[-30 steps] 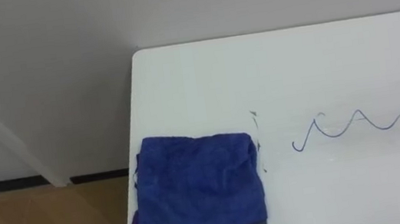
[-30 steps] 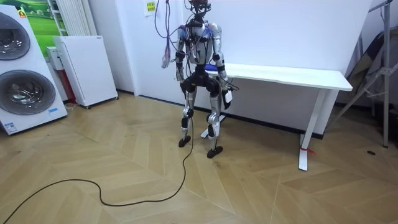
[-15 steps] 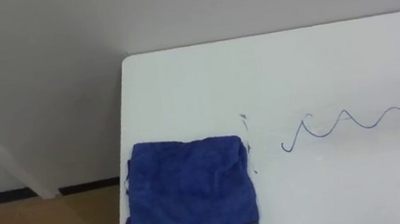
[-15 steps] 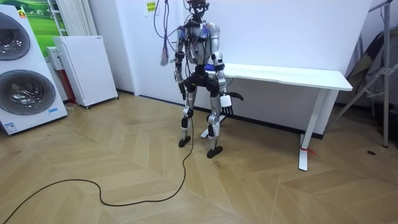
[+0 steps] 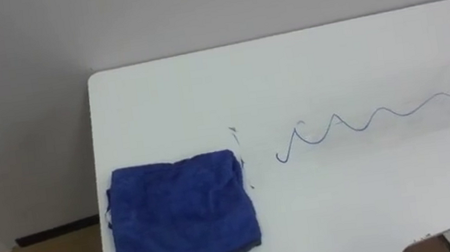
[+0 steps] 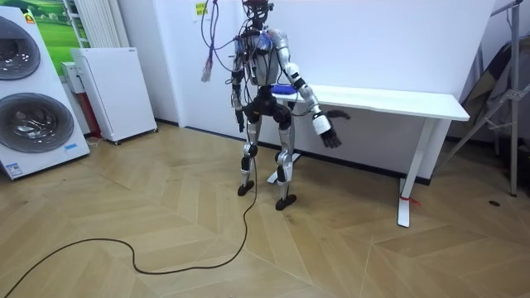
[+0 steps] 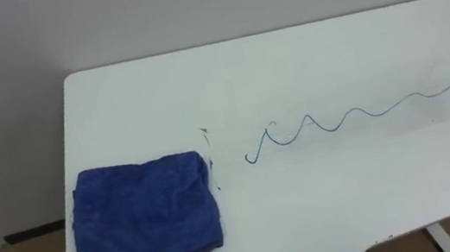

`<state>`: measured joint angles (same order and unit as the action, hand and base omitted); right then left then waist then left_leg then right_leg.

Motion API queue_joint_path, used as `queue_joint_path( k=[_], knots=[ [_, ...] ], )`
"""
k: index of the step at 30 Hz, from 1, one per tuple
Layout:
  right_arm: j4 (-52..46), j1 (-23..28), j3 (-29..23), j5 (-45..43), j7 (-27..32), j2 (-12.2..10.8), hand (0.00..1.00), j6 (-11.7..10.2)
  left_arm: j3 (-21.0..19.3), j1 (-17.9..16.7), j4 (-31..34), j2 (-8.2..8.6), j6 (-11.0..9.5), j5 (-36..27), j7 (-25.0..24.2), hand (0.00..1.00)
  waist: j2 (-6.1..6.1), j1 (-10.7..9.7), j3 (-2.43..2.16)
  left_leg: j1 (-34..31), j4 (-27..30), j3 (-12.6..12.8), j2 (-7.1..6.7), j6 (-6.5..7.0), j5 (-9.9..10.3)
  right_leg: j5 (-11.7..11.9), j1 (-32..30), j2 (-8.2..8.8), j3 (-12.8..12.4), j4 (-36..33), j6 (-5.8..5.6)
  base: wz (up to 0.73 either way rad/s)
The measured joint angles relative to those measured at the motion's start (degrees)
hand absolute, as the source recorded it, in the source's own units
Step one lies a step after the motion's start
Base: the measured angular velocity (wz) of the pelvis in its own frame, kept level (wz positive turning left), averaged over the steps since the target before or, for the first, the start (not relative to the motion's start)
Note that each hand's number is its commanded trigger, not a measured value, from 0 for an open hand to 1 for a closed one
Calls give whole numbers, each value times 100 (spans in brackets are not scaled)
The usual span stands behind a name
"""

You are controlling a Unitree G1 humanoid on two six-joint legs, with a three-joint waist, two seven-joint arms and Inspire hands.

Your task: Wipe table

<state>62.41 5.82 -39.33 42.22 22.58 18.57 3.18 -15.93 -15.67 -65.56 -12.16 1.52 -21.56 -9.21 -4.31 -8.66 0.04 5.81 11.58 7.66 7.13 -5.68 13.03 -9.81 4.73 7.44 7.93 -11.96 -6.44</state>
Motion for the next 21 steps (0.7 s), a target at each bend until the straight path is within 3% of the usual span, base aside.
queue_joint_path(
  k=[4, 9, 11, 15, 17, 21],
  knots=[
    [-1589, -122, 516, -922, 852, 59, 0, -54, 262, 115, 34, 2, -2, 101, 42, 0, 9, 228, 18, -38, -28, 13, -12, 4, -2, -1, -148, 2, 4, -91, -1, -11],
    [-3487, -278, 1102, -3263, 1656, 109, 0, -215, 332, 120, 77, 7, -22, 374, 97, 0, 19, 435, 30, -205, 18, 12, -43, 30, -19, -8, -283, 33, 59, -82, -10, 3],
    [-4098, -325, 1342, -3961, 1770, 112, 0, -245, 486, 126, 78, 1, -26, 364, 111, 0, 27, 489, 28, -231, 15, 4, -55, 41, -29, -11, -289, 58, 205, -111, -16, 12],
    [-5355, -334, 1916, -5313, 1918, 113, 0, -343, 691, 202, 73, 1, -30, 366, 99, 0, 24, 797, 28, -215, -27, -18, -51, 41, -29, -11, -286, 66, 404, -110, -15, 3],
    [-5812, -436, 2241, -6121, 1899, 112, 0, -522, 922, 215, 74, 21, -40, 357, 98, 0, 15, 938, 21, -212, -30, -79, -52, 42, -29, -10, -242, 77, 618, -110, -14, 13],
    [-6243, -534, 2611, -7196, 1782, 112, 0, -638, 1070, 204, 33, 72, -42, 354, 93, 0, 40, 1192, 41, -136, -52, -199, -51, 43, -30, -11, -164, 68, 665, -98, -13, 9]
  ],
)
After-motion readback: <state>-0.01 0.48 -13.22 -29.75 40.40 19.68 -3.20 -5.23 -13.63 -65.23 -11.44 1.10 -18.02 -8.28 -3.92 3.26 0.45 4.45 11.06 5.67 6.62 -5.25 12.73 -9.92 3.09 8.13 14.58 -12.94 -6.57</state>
